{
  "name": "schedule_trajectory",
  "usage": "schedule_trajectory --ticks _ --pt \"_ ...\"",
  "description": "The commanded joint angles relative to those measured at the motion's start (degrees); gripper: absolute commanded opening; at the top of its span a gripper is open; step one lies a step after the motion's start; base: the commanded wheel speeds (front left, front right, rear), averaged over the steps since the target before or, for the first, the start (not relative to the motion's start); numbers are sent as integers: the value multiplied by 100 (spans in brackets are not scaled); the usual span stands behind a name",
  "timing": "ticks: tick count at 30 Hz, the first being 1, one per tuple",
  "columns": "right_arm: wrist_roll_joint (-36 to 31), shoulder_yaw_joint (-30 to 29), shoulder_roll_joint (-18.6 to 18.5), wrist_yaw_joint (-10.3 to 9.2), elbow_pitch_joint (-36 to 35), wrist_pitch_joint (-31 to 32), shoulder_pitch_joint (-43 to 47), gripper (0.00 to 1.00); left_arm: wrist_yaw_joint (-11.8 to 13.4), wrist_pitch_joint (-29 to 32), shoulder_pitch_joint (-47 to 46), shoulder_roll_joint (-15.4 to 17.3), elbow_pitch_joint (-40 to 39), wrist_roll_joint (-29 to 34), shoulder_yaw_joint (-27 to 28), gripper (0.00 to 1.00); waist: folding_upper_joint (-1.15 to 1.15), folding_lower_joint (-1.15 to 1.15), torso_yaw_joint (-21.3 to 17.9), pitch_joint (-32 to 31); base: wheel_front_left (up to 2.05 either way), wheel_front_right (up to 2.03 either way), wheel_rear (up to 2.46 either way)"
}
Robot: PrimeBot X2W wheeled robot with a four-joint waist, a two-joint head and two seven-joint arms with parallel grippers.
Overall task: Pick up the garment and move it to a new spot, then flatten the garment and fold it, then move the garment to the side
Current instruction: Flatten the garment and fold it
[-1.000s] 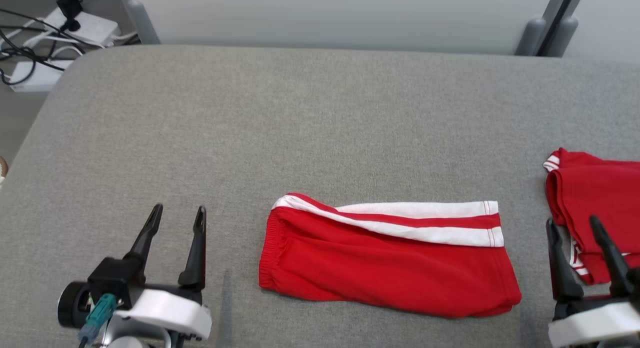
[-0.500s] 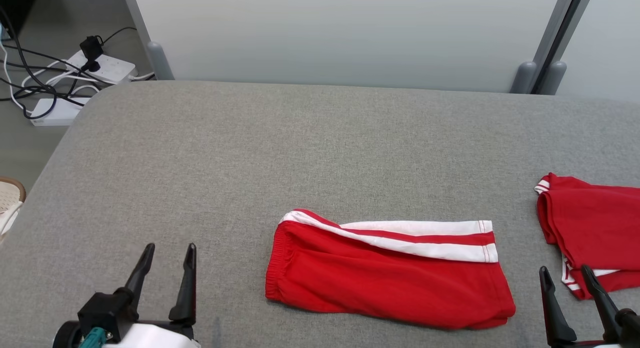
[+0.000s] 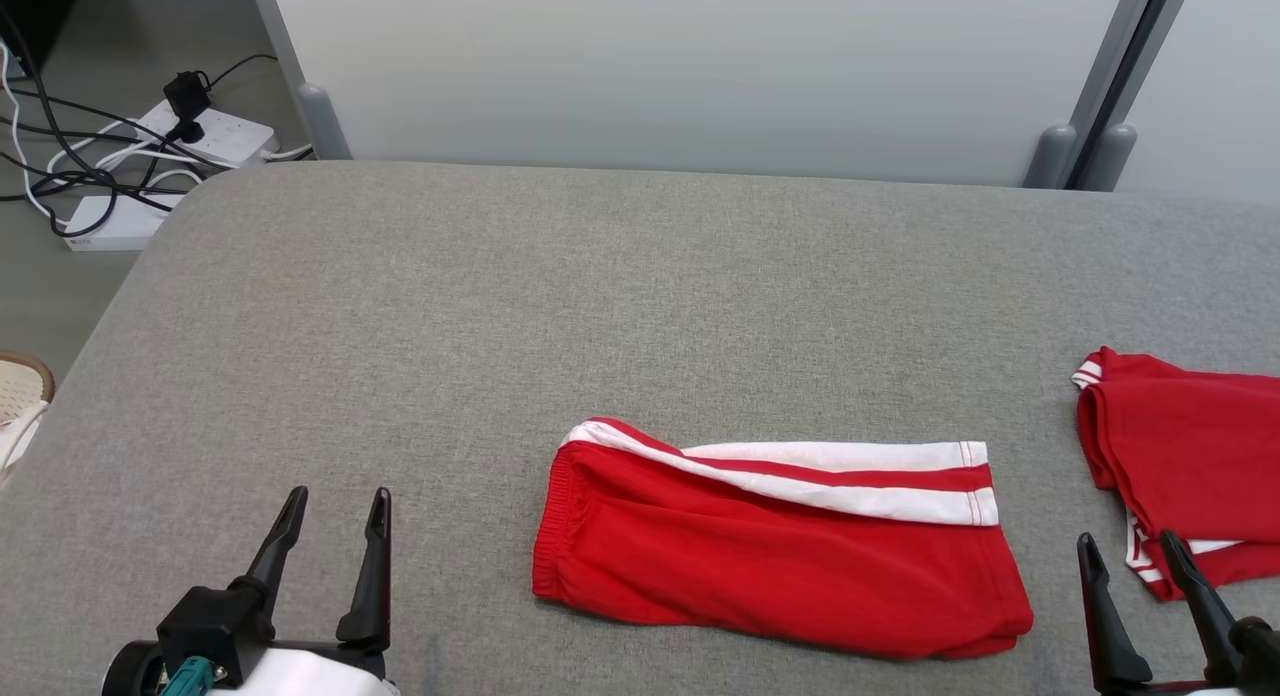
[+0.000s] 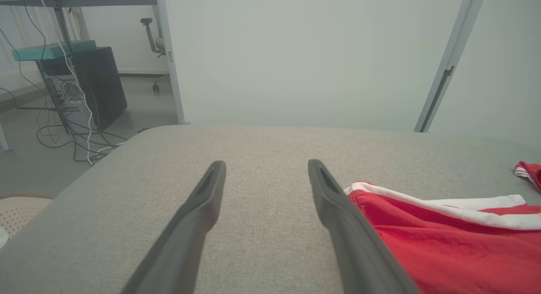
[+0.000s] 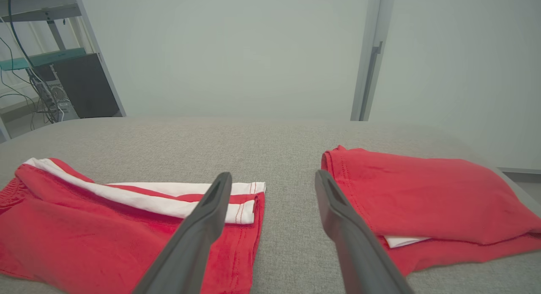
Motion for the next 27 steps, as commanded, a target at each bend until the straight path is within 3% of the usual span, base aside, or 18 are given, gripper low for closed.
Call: schedule_trajectory --ticks 1,11,19,27 --pt "39 133 -98 -1 -125 -76 -143 100 18 -52 -133 98 -118 55 236 100 0 0 3 12 0 0 0" --pt "372 447 -362 -1 669 -26 -649 100 -12 -18 -321 52 -167 70 163 100 0 0 95 277 0 0 0" --pt "1065 1112 -754 -1 1676 589 -1354 100 -179 -18 -732 -173 43 65 0 100 0 0 322 645 0 0 0" --pt "1680 1647 -891 -1 2107 976 -1600 100 -289 -44 -914 -316 273 114 19 100 0 0 389 790 0 0 0"
